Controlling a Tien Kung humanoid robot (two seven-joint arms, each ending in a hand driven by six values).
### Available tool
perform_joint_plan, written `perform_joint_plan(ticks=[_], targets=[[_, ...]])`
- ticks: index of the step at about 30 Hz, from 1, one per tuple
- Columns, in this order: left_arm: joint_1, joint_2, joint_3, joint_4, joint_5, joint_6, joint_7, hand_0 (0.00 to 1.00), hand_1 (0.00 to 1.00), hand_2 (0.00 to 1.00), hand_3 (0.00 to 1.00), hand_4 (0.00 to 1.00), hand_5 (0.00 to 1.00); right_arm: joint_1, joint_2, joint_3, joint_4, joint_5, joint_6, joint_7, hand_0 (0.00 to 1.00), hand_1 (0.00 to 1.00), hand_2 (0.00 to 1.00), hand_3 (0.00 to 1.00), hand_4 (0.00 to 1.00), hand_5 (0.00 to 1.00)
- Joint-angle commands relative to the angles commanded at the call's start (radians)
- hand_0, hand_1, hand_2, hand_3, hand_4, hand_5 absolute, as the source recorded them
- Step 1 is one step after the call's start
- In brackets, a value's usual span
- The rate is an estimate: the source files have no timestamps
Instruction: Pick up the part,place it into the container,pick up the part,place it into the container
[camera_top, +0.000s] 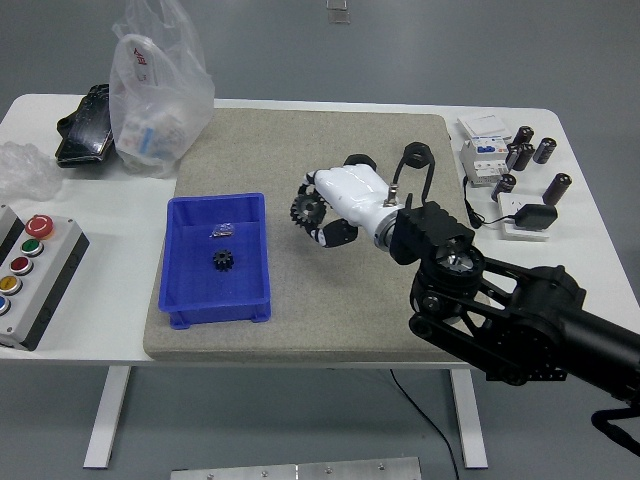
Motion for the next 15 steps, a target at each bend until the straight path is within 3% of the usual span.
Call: perform_joint_plan(ticks=[5, 13, 14, 15], targets=[[0.000, 0.002, 0.004, 0.000, 0.000, -0.001, 0.001, 0.745, 0.696, 0.697, 0.752, 0.776, 0.548, 0.072, 0.052, -0.090, 0.042, -0.003, -0.055, 0.102, 0.443, 0.497, 0.387, 0.445, 0.277, 0.002], [0.000, 0.001, 0.001, 0.000, 0.004, 0.003, 0.008, 0.746, 0.696, 0.697, 0.752, 0.776, 0.548, 0.108, 0.086, -0.164, -0.028, 0.006, -0.073, 0.159, 0.479, 0.508, 0.386, 0.453, 0.281, 0.002], [0.000, 0.001, -0.003, 0.000, 0.010, 0.005, 0.010, 0.745, 0.695, 0.696, 0.752, 0.776, 0.550, 0.107, 0.089, -0.173, -0.036, 0.015, -0.079, 0.169, 0.493, 0.522, 0.467, 0.471, 0.330, 0.002], [0.000, 0.000, -0.004, 0.000, 0.013, 0.005, 0.011, 0.745, 0.695, 0.696, 0.752, 0.776, 0.550, 0.105, 0.090, -0.179, -0.041, 0.021, -0.083, 0.175, 0.493, 0.522, 0.467, 0.471, 0.330, 0.002]])
